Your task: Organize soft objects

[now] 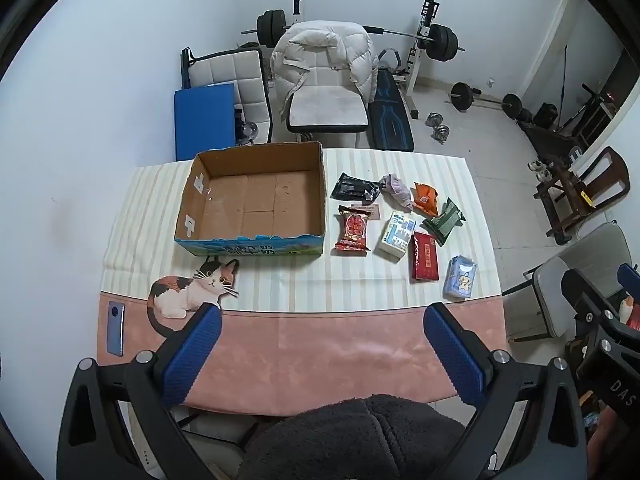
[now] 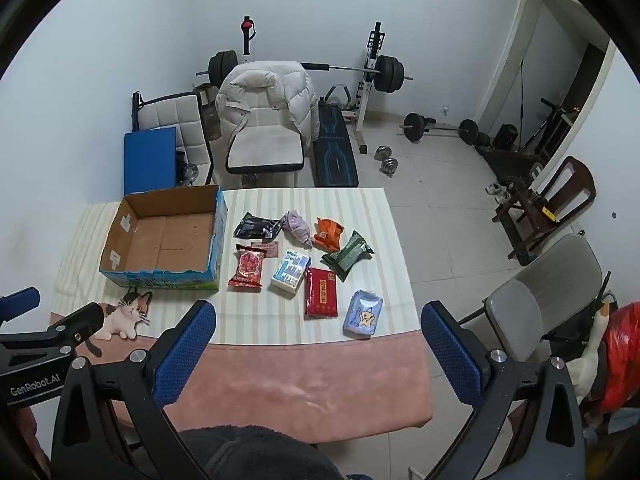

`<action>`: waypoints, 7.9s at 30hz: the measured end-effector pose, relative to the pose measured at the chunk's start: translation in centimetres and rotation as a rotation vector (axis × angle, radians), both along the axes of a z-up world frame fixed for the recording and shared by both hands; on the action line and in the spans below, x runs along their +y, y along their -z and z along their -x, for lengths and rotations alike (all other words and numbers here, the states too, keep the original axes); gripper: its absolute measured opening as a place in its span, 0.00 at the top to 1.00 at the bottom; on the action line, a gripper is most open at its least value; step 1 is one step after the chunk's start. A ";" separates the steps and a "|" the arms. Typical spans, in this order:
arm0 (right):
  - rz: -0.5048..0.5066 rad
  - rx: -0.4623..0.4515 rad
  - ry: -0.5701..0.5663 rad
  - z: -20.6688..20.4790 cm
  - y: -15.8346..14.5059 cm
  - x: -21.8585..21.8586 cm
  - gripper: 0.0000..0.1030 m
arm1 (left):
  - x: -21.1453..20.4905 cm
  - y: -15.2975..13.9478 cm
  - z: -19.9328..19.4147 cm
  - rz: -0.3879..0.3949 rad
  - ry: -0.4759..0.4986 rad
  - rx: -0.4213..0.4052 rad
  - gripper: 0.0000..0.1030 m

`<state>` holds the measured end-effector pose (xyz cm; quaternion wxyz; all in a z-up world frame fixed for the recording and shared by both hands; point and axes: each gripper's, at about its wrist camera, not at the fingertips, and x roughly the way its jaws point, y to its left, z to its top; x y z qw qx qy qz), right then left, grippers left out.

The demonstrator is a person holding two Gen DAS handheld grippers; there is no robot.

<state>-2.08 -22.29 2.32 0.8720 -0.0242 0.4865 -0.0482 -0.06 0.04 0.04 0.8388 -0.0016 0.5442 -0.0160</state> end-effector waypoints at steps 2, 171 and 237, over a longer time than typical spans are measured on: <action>0.024 -0.010 -0.002 0.0 0.0 0.1 0.00 | 0.0 -0.1 0.1 0.001 0.003 -0.006 0.00; -0.219 0.693 0.135 -23.8 43.9 -11.5 0.76 | -13.1 40.9 -24.2 -0.100 0.214 0.537 0.41; -0.172 0.655 -0.120 -42.3 42.1 31.1 0.06 | 23.2 35.5 -38.6 0.077 -0.012 0.484 0.11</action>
